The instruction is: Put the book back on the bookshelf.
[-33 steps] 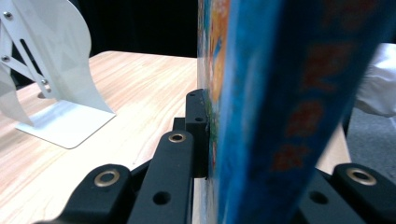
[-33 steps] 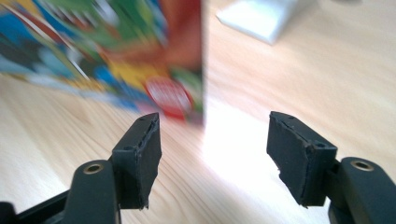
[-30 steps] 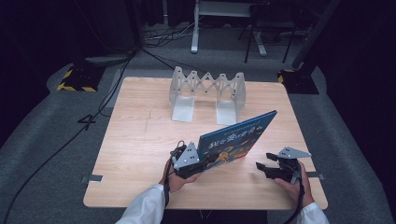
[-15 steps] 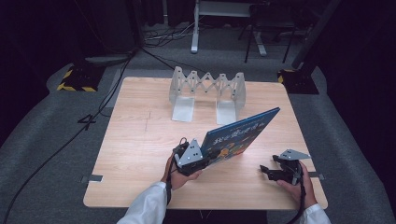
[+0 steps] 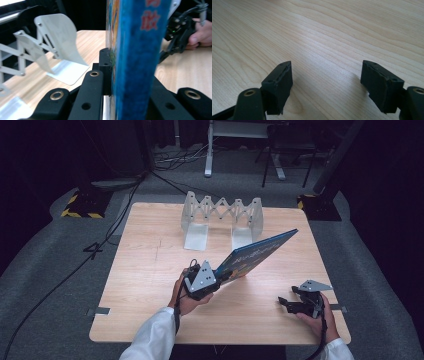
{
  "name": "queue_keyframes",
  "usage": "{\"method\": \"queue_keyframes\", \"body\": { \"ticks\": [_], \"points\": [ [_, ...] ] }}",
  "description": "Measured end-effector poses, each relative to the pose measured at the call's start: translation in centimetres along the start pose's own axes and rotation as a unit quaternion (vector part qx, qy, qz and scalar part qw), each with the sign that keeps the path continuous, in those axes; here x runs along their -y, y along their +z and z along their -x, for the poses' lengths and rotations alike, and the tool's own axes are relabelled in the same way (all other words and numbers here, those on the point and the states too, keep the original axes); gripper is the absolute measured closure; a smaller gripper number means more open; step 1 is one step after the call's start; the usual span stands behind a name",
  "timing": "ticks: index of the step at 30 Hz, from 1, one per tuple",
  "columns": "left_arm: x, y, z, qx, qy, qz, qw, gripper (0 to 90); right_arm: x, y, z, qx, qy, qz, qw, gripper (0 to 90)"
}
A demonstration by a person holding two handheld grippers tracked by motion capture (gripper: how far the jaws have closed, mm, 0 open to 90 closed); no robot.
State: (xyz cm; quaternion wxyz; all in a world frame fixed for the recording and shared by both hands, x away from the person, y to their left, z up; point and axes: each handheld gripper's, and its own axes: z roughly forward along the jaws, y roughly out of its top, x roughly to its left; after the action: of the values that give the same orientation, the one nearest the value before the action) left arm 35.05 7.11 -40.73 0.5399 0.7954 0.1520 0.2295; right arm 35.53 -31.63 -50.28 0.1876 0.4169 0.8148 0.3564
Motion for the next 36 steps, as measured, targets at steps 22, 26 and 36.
{"method": "queue_keyframes", "body": {
  "ticks": [22,26,36],
  "points": [
    [0.1,-3.7,-5.4,-0.130,-0.009,-0.033,0.9909,82.9,0.0,0.0,0.0,0.001,0.000,0.000,1.0000,25.9],
    [0.6,-4.8,-6.7,-0.155,-0.030,-0.019,0.9873,82.9,0.0,0.0,0.0,0.000,0.000,0.000,1.0000,25.9],
    [2.9,-5.0,-9.0,-0.211,-0.099,0.003,0.9723,82.9,0.0,0.1,0.0,-0.001,-0.001,0.000,1.0000,26.0]
  ]
}}
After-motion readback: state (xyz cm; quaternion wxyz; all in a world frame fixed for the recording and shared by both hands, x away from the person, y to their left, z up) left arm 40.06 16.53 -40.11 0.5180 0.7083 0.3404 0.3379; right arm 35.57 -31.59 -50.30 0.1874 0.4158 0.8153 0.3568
